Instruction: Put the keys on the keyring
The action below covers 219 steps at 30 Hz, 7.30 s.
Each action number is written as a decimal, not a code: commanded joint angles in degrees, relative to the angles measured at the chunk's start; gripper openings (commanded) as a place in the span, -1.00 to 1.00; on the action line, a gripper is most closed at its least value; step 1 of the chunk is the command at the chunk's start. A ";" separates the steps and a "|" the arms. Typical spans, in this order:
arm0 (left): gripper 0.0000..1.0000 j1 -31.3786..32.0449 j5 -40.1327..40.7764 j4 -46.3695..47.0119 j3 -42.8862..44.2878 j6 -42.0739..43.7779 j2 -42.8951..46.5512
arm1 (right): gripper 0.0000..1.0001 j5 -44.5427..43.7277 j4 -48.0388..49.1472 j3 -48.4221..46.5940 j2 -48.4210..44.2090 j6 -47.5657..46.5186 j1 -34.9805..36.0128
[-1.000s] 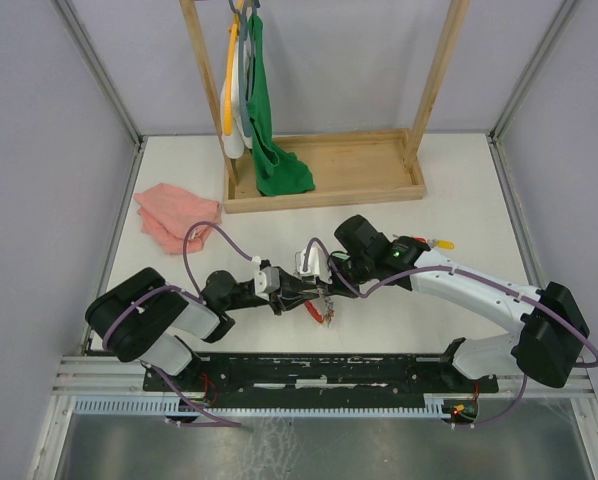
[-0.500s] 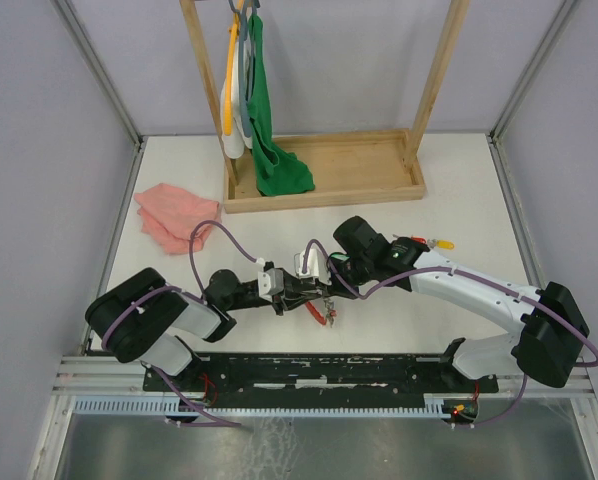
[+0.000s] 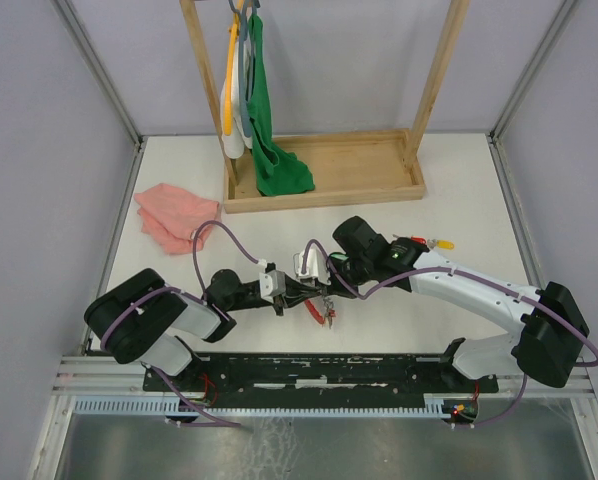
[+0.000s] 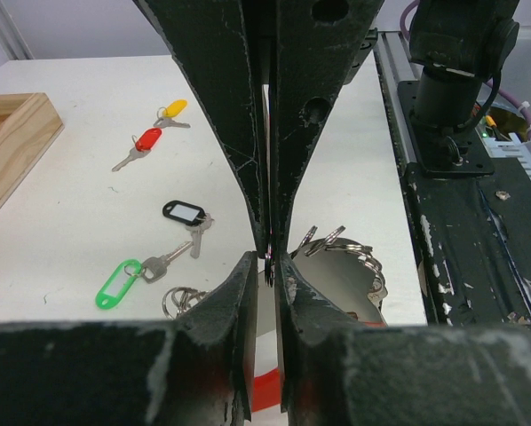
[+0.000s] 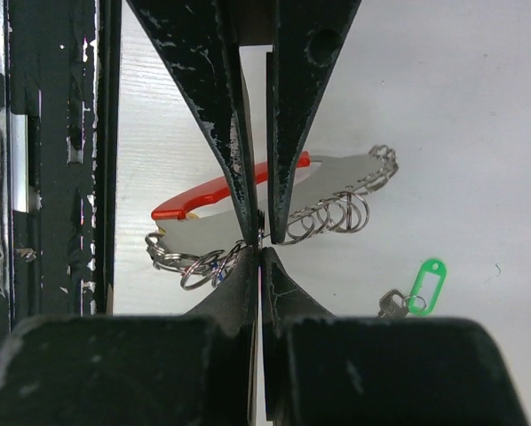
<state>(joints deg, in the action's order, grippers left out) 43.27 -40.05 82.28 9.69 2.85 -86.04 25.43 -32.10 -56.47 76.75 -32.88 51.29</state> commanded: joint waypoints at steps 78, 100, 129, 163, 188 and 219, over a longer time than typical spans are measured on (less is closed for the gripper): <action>-0.95 0.41 14.49 1.24 -4.68 21.57 2.17 | -0.01 -59.24 15.71 -1.82 20.85 71.91 -32.09; -0.95 0.41 16.36 8.97 -6.38 16.32 0.73 | -0.84 -54.11 8.20 2.42 15.60 71.48 -27.87; -0.95 0.46 29.18 16.80 -4.57 -6.90 -6.46 | 0.12 -18.74 65.79 31.58 -2.87 46.79 -9.65; -0.95 0.64 35.13 16.77 -4.26 -16.67 -6.11 | -0.09 -18.86 80.79 27.68 9.19 44.37 -1.39; -0.95 0.94 36.83 16.68 -4.07 -19.13 -7.03 | -0.20 -16.72 83.87 26.79 10.89 46.77 -1.06; -0.95 1.55 34.15 16.76 -4.10 -24.81 -3.23 | -0.32 -17.57 89.88 26.65 16.40 49.86 -1.06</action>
<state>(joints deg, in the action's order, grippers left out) 44.12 -2.87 87.02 4.32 -18.06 -90.78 6.55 53.76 -27.97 92.77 15.66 49.82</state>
